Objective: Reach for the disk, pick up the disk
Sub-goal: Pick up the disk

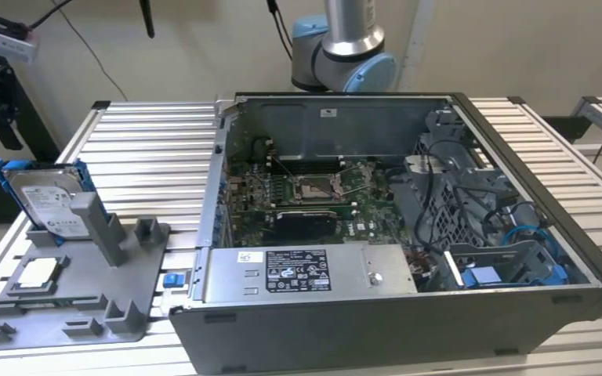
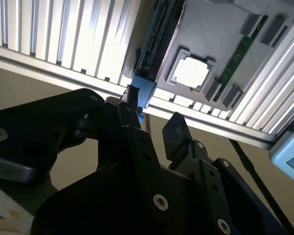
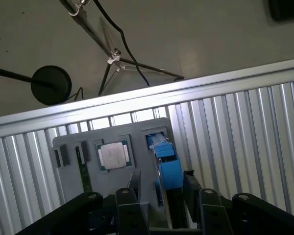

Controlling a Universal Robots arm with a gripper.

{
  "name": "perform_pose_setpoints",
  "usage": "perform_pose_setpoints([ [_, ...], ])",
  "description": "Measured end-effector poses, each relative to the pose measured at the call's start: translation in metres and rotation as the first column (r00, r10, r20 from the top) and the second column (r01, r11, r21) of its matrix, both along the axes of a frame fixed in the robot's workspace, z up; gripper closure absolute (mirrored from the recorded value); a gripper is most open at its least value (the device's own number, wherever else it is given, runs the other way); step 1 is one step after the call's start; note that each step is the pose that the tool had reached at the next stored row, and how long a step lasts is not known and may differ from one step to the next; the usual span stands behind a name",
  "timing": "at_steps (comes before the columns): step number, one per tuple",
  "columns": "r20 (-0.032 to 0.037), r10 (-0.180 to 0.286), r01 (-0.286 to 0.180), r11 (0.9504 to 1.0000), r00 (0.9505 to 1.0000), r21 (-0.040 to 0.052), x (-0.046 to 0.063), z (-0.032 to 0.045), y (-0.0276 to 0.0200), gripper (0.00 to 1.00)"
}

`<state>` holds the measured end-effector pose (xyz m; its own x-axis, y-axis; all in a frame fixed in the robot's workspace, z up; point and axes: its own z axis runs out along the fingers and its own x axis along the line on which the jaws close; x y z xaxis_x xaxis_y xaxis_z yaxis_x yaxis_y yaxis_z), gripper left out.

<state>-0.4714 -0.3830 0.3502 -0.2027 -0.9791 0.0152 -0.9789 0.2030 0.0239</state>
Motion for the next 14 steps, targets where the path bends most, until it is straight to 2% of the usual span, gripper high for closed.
perform_pose_setpoints([
  [14, 0.0001, 0.045, -0.045, 0.999, 0.999, 0.0001, 0.003, -0.019, 0.0038, 0.0],
])
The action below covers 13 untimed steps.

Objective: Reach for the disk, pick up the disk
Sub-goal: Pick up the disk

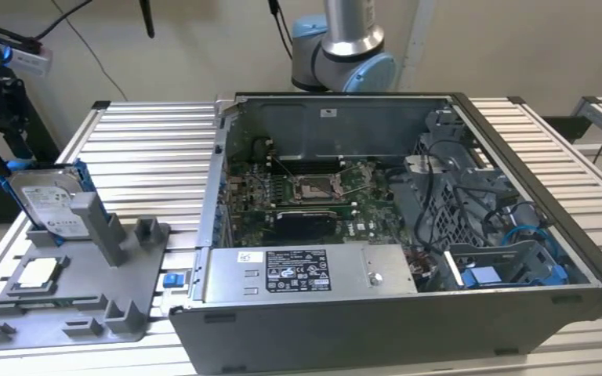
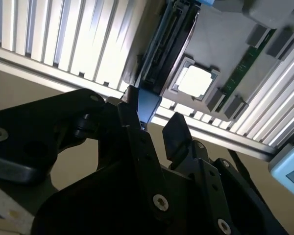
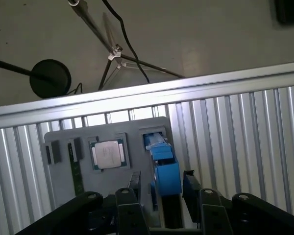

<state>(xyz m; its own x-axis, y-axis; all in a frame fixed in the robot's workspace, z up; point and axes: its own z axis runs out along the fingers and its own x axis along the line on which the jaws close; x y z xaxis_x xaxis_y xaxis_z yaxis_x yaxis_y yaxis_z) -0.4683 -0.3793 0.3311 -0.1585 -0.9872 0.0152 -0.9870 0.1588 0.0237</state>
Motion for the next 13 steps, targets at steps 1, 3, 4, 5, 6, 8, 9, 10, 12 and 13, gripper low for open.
perform_pose_setpoints([
  [1, -0.0001, 0.003, -0.003, 1.0, 1.0, 0.0, 0.0, -0.0014, 0.0001, 0.0],
  [3, -0.0001, 0.009, -0.009, 1.0, 1.0, 0.0, 0.001, -0.0043, 0.0004, 0.0],
  [4, -0.0002, 0.012, -0.012, 0.9999, 0.9999, -0.0001, 0.001, -0.0059, 0.0005, 0.0],
  [5, -0.0001, 0.015, -0.015, 0.9999, 0.9999, -0.0001, 0.001, -0.0073, 0.0006, 0.0],
  [6, -0.0001, 0.018, -0.018, 0.9998, 0.9998, 0.0, 0.001, -0.0089, 0.0006, 0.0],
  [8, -0.0001, 0.023, -0.023, 0.9997, 0.9997, 0.0, 0.001, -0.0123, 0.0008, 0.0],
  [9, -0.0001, 0.026, -0.026, 0.9997, 0.9997, 0.0, 0.001, -0.0142, 0.0008, 0.0],
  [10, -0.0001, 0.029, -0.029, 0.9996, 0.9996, 0.0, 0.001, -0.0158, 0.0008, 0.0],
  [12, -0.0002, 0.035, -0.035, 0.9994, 0.9994, 0.0, 0.002, -0.0195, 0.0008, 0.0],
  [13, -0.0001, 0.037, -0.037, 0.9993, 0.9993, -0.0001, 0.002, -0.0214, 0.0008, 0.0],
])
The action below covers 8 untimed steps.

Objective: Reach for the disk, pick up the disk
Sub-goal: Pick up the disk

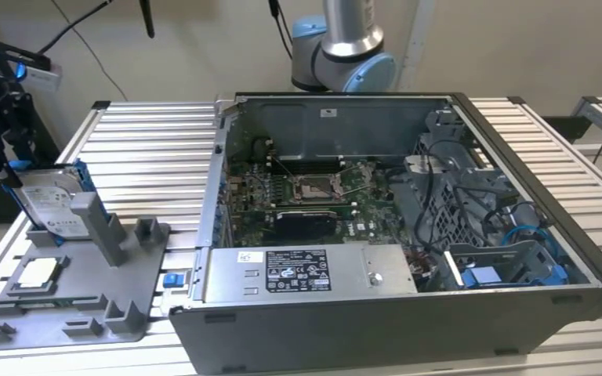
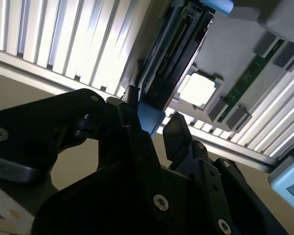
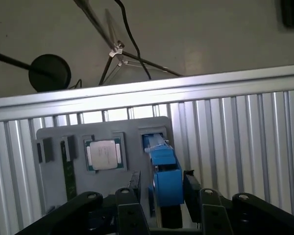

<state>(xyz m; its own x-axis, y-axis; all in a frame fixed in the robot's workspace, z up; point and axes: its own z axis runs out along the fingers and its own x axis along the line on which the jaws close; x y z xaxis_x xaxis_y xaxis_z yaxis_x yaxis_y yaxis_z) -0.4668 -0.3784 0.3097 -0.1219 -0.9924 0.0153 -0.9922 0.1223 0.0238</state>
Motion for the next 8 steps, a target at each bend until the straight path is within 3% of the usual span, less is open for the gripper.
perform_pose_setpoints([
  [8, 0.0067, 0.01, -0.01, 1.0, 0.9999, 0.0, 0.0, -0.0145, 0.0, 0.0],
])
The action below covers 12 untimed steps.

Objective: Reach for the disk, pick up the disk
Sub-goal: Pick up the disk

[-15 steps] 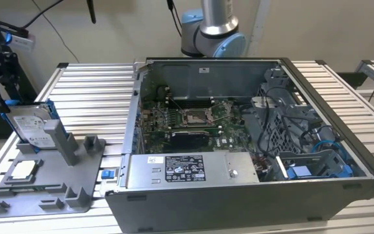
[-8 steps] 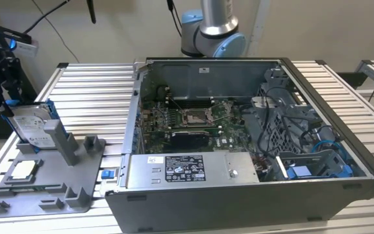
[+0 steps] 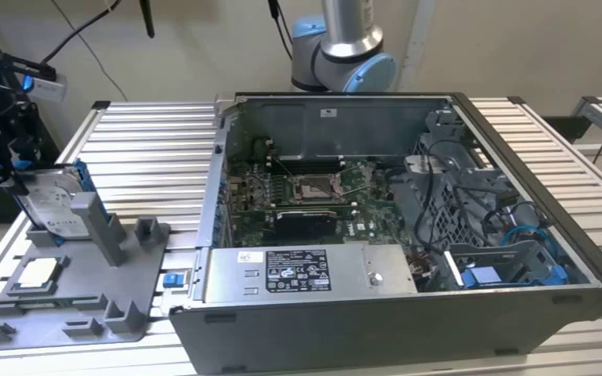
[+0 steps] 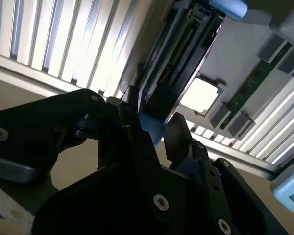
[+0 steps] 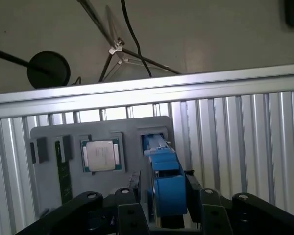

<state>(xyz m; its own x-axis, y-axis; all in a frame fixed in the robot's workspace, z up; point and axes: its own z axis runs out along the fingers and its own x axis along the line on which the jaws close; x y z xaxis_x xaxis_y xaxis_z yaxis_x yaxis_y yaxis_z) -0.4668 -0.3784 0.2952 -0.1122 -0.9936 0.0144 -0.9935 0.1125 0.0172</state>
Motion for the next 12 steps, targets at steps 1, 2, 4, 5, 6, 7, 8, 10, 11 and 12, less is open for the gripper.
perform_pose_setpoints([
  [1, 0.0015, 0.001, -0.001, 1.0, 1.0, 0.0, 0.0, -0.0018, 0.0, 0.0],
  [2, 0.0032, 0.001, -0.001, 1.0, 1.0, 0.0, 0.0, -0.0037, 0.0, 0.0],
  [4, 0.0062, 0.003, -0.003, 1.0, 1.0, 0.0, 0.0, -0.0073, 0.0, 0.0],
  [5, 0.0077, 0.003, -0.003, 1.0, 1.0, -0.0001, 0.0, -0.0091, 0.0, 0.0],
  [6, 0.0092, 0.004, -0.004, 1.0, 1.0, 0.0, 0.0, -0.0108, 0.0, 0.0],
  [7, 0.0111, 0.004, -0.004, 1.0, 0.9999, 0.0, 0.0, -0.0128, 0.0, 0.0],
  [8, 0.0127, 0.004, -0.004, 1.0, 0.9999, -0.0001, 0.0, -0.0145, 0.0, 0.0],
  [10, 0.015, 0.004, -0.004, 1.0, 0.9999, 0.0, 0.0, -0.0182, 0.0, 0.0],
  [11, 0.0153, 0.004, -0.004, 1.0, 0.9999, 0.0, 0.0, -0.02, 0.0, 0.0],
  [12, 0.0155, 0.005, -0.005, 1.0, 0.9999, 0.0, 0.0, -0.0218, 0.0, 0.0],
])
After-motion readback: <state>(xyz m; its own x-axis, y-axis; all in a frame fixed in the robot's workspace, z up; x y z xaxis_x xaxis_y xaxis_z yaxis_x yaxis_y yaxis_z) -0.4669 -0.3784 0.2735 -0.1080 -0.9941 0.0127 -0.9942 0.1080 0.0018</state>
